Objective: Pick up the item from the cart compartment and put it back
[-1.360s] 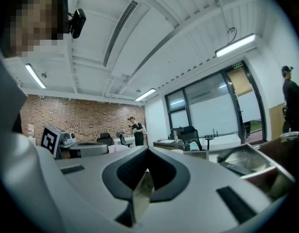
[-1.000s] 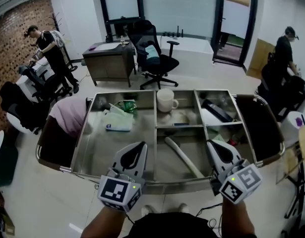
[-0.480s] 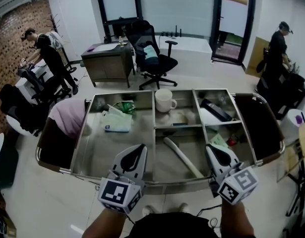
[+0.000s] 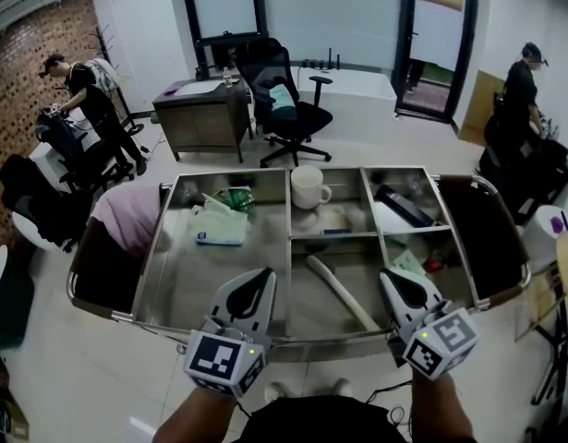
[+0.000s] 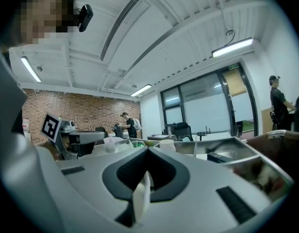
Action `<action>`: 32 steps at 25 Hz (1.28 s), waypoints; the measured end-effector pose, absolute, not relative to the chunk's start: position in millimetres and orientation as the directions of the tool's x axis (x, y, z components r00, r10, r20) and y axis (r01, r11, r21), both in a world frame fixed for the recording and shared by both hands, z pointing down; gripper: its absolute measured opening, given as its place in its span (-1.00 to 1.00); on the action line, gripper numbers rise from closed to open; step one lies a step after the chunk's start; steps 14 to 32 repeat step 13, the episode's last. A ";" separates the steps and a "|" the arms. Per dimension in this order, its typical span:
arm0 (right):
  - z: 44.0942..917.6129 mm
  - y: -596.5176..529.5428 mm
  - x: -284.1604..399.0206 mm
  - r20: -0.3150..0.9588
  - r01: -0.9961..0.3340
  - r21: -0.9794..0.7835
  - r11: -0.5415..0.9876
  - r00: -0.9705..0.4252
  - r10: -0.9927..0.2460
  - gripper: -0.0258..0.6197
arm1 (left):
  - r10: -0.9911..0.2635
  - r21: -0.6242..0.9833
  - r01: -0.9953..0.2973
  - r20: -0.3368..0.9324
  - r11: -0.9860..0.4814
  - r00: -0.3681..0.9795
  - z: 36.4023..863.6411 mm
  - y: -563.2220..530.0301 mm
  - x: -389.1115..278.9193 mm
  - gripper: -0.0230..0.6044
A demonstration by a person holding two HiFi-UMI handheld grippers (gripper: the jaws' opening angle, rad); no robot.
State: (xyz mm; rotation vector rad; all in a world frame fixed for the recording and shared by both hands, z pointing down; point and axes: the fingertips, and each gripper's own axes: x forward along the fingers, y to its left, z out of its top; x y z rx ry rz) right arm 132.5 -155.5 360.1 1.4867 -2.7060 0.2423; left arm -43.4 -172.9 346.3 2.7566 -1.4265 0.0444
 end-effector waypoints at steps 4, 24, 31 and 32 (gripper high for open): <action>359.0 -156.1 130.8 0.120 -0.841 -0.111 0.530 -0.541 -0.833 -0.88 | -0.815 0.019 -0.816 0.045 -0.577 0.578 345.2 -172.6 -44.2 -0.93; 357.4 -156.8 129.6 0.124 -0.839 -0.101 0.535 -0.544 -0.830 -0.88 | -0.814 0.019 -0.816 0.050 -0.578 0.579 344.9 -171.8 -43.4 -0.93; 357.4 -156.8 129.6 0.124 -0.839 -0.101 0.535 -0.544 -0.830 -0.88 | -0.814 0.019 -0.816 0.050 -0.578 0.579 344.9 -171.8 -43.4 -0.93; 357.4 -156.8 129.6 0.124 -0.839 -0.101 0.535 -0.544 -0.830 -0.88 | -0.814 0.019 -0.816 0.050 -0.578 0.579 344.9 -171.8 -43.4 -0.93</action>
